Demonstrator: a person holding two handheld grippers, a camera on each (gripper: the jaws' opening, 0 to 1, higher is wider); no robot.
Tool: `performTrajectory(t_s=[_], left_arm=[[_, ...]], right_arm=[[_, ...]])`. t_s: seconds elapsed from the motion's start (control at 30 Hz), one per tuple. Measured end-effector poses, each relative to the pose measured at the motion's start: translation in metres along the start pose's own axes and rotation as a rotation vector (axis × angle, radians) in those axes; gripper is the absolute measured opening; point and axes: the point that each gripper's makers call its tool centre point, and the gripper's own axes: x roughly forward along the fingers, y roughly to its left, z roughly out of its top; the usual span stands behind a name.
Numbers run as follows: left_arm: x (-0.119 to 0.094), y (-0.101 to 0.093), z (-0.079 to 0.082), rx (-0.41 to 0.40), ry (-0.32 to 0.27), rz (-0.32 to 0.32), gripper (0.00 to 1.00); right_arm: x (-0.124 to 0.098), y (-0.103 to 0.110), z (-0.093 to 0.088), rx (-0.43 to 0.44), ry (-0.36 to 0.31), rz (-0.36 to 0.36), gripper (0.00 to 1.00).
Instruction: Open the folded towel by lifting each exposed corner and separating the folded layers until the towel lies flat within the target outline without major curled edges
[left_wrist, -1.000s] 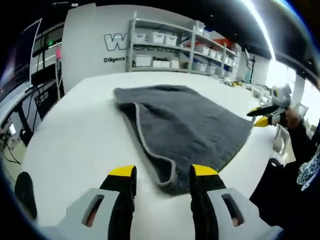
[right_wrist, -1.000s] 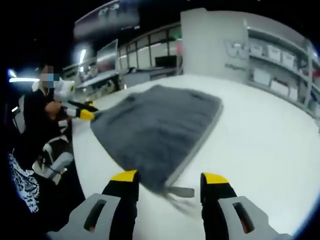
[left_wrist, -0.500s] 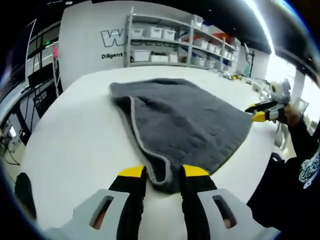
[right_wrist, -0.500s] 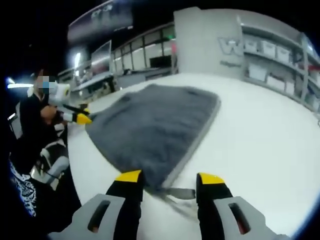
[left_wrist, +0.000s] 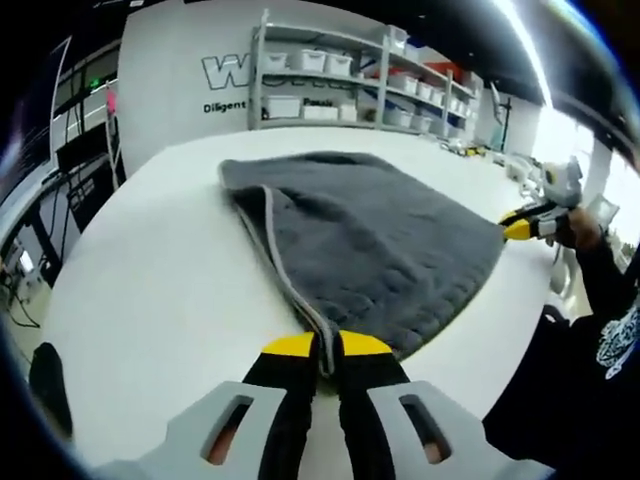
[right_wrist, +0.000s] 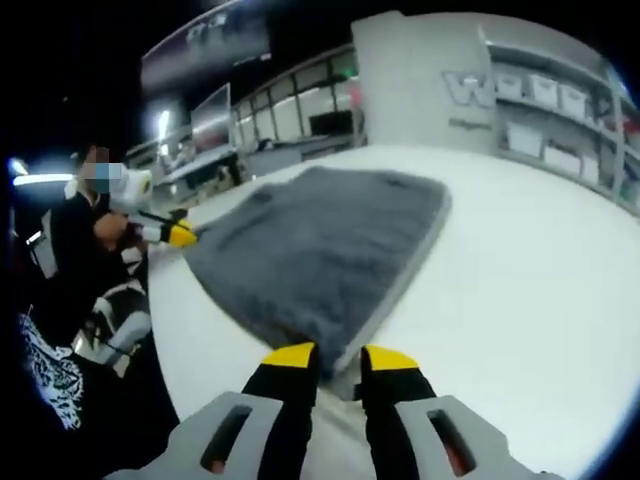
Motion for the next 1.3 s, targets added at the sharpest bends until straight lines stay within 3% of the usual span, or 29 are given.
performTrajectory(t_s=[0.37,0.77,1.07,1.3], left_arm=[[-0.001,-0.004,-0.002,0.0,-0.001,-0.015,0.03],[-0.003,-0.031,-0.007,0.031,0.021,-0.077,0.02],[-0.002,-0.058,-0.008,0.067,0.037,-0.13,0.02],[-0.002,-0.072,-0.007,0.11,0.044,-0.147,0.02]], right_arm=[[-0.001,-0.003,0.0,-0.01,-0.001,0.023,0.07],[-0.001,-0.028,0.0,-0.018,0.019,-0.002,0.06],[-0.001,-0.049,0.002,-0.078,0.076,-0.054,0.05],[-0.002,-0.061,0.001,-0.098,0.13,-0.043,0.05]])
